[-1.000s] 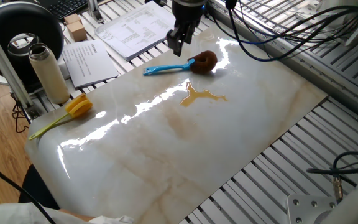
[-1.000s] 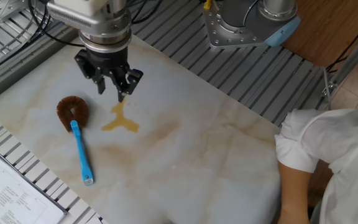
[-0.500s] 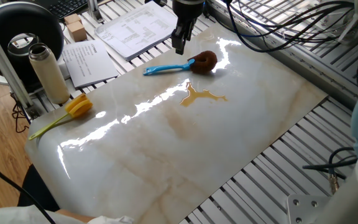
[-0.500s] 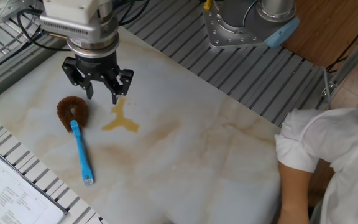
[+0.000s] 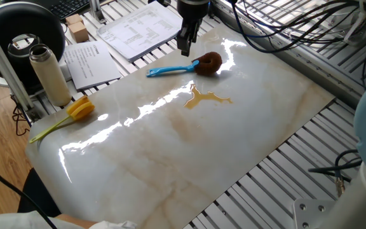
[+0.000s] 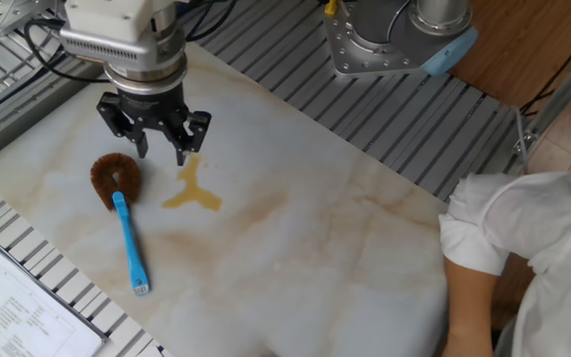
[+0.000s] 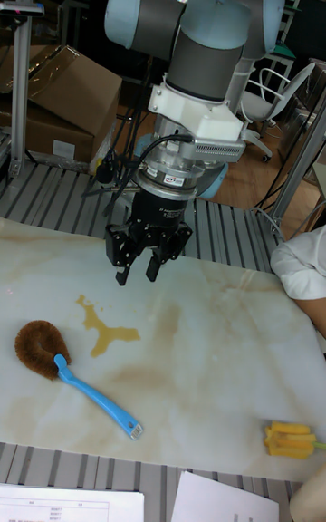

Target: Scrub the table with a brush

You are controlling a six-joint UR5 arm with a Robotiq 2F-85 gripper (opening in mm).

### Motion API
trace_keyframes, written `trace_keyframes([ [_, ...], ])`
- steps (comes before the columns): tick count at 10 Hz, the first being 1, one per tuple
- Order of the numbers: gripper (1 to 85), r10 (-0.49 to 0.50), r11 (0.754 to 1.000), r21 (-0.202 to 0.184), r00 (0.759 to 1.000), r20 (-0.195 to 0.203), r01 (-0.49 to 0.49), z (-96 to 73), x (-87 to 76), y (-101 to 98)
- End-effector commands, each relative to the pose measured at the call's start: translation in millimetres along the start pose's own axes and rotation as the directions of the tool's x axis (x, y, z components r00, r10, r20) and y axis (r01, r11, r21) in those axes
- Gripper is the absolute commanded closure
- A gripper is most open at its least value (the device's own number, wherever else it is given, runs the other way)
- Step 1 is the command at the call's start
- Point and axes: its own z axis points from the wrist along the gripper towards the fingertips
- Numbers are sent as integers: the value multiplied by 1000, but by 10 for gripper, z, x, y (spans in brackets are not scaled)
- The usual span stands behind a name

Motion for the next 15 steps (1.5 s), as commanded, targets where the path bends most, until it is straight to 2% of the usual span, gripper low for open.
trace_keyframes([
  [1, 363, 18, 1000, 3, 1000, -3, -18, 30, 19, -69],
  [3, 377, 4, 1000, -9, 1000, 3, -4, 130, -32, -211],
  [5, 377, -45, 998, -37, 999, 19, 46, 335, -120, -353],
  [7, 373, -64, 998, -18, 998, -19, 64, 346, -19, -406],
  [8, 380, -29, 999, -35, 999, -16, 29, 344, -26, -359],
  [9, 387, -21, 996, -85, 999, -24, 19, 336, -4, -231],
  [10, 387, -42, 999, -32, 999, -21, 41, 345, -11, -370],
  [12, 403, -65, 997, 32, 997, -29, 66, 344, 0, -539],
  [13, 403, -67, 998, 3, 998, -13, 67, 346, -36, -459],
  [14, 403, -96, 995, -3, 995, -12, 95, 362, -49, -454],
  [15, 403, -119, 993, 9, 993, -6, 119, 438, -103, -519],
])
